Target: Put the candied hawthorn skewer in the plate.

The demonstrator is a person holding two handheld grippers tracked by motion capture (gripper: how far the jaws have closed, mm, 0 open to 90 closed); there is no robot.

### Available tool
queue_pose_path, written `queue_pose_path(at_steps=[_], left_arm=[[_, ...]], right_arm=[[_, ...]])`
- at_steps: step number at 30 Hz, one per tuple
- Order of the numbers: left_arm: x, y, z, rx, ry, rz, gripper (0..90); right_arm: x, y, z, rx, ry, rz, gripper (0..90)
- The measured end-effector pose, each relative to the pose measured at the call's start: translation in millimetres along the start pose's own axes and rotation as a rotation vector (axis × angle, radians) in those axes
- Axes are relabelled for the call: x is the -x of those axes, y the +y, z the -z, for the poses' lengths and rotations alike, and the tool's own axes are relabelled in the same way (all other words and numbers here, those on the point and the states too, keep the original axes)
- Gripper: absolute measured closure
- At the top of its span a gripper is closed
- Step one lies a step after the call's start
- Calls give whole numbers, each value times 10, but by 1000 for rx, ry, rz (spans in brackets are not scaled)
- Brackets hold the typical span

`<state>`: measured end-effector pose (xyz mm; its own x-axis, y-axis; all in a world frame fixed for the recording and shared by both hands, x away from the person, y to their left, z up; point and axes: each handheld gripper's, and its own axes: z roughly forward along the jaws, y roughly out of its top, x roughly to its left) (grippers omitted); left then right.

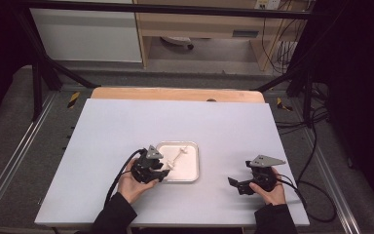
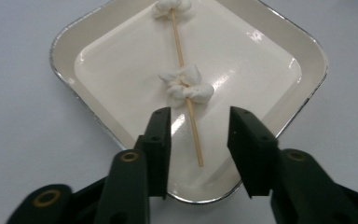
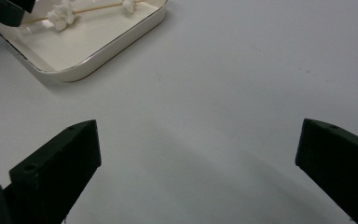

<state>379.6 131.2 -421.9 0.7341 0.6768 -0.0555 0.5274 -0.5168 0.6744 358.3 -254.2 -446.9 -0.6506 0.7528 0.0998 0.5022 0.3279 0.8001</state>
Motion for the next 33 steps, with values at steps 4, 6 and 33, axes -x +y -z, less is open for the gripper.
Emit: queue_pose_path(at_steps=[4, 6, 33], left_arm=[[-71, -77, 134, 30, 14, -33, 389], [-126, -128, 204, 36, 5, -31, 302], [-586, -978, 623, 103, 37, 78, 88]], right_arm=[[-2, 0, 2, 0, -1, 1, 5], [-2, 0, 4, -1, -1, -4, 5], [32, -82, 12, -16, 4, -16, 6]])
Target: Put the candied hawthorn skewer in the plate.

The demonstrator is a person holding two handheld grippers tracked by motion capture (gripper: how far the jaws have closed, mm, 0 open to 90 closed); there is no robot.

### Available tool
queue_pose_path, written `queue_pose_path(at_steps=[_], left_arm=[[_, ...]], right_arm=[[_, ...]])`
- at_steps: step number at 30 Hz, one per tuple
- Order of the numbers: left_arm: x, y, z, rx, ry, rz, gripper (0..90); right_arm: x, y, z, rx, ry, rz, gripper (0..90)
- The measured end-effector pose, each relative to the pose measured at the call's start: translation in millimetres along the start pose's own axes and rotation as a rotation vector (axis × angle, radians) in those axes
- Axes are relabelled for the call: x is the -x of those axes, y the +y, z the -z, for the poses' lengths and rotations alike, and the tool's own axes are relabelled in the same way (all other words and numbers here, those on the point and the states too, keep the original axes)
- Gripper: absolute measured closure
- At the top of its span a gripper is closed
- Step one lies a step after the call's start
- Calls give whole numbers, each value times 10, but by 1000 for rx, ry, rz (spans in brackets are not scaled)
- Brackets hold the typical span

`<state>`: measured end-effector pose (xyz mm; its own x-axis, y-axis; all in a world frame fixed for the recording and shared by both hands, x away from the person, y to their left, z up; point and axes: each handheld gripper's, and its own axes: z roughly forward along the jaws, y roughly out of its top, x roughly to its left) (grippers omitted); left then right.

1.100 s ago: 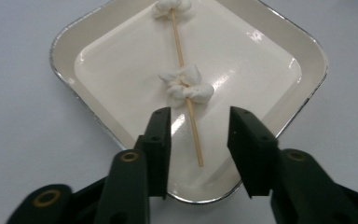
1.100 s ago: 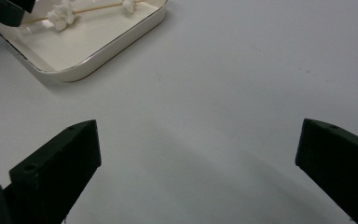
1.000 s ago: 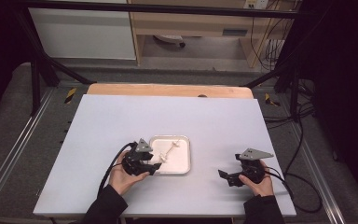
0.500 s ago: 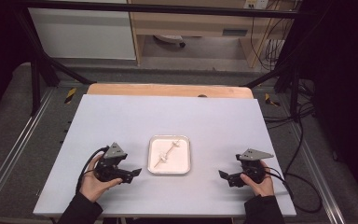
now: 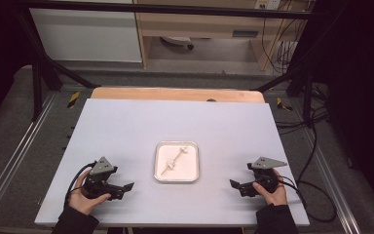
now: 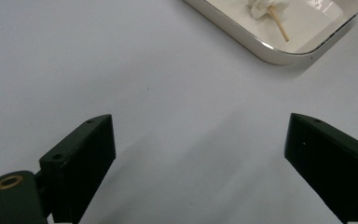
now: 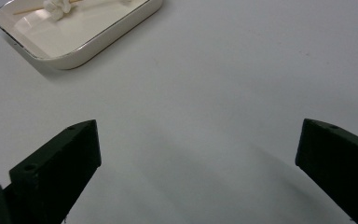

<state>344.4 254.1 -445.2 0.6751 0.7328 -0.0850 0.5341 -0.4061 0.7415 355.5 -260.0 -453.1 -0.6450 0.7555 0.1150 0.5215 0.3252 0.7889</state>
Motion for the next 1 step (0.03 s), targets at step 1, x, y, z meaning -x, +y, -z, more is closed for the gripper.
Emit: queue_pose_path(at_steps=[1], left_arm=[[-12, -4, 1, 0, 3, 5, 88]], right_arm=[[0, 0, -2, -1, 3, 1, 5]])
